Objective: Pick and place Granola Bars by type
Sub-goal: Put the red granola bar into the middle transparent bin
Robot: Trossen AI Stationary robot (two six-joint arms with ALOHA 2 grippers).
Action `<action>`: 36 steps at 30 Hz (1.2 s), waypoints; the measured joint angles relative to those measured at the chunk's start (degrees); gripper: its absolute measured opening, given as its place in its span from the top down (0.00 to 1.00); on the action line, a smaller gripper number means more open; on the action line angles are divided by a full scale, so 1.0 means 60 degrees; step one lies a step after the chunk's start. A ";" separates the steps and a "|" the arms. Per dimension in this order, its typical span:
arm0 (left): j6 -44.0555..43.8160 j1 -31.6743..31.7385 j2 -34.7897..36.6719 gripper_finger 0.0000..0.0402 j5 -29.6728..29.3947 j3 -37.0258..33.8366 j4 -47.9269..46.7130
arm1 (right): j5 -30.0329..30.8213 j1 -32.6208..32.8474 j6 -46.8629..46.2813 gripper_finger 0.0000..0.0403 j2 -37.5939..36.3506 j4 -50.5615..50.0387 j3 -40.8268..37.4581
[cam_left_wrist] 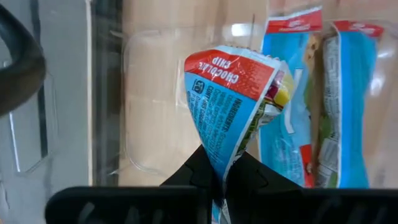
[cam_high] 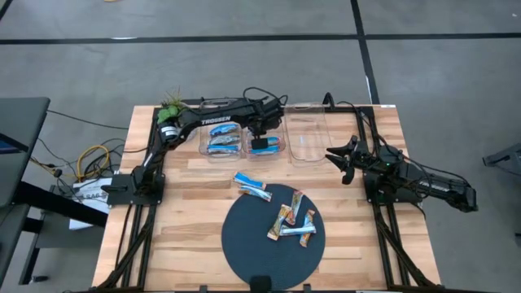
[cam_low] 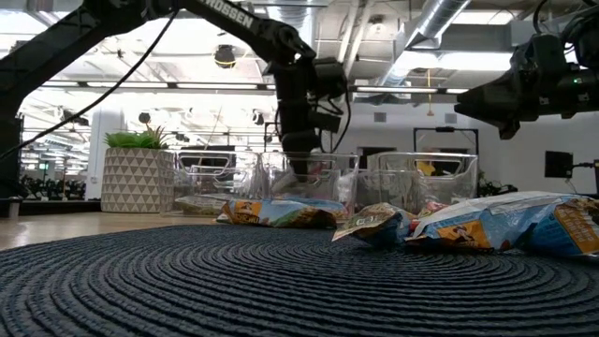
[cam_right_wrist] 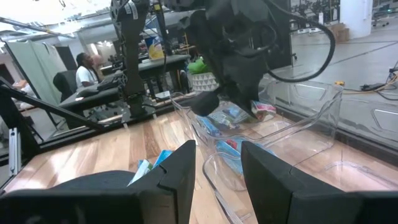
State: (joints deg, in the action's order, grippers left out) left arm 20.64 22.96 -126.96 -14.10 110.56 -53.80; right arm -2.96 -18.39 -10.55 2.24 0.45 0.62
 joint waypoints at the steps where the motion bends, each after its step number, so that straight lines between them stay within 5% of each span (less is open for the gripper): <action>1: 0.0003 0.0030 0.0000 0.97 0.0010 -0.0016 0.0067 | 0.0004 0.0003 0.0000 0.70 0.0000 0.0000 -0.0004; 16: -0.0040 0.0222 -0.0106 0.94 0.1445 -0.0029 0.0893 | 0.0000 0.0003 0.0000 0.69 0.0000 0.0000 -0.0003; 36: -0.0295 0.0240 -0.0106 0.75 0.1226 -0.0026 0.1021 | 0.0001 0.0001 0.0000 0.70 0.0000 0.0000 -0.0004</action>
State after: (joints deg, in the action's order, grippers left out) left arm 18.87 24.40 -127.59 -6.75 110.41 -47.68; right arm -2.95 -18.39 -10.55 2.24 0.45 0.60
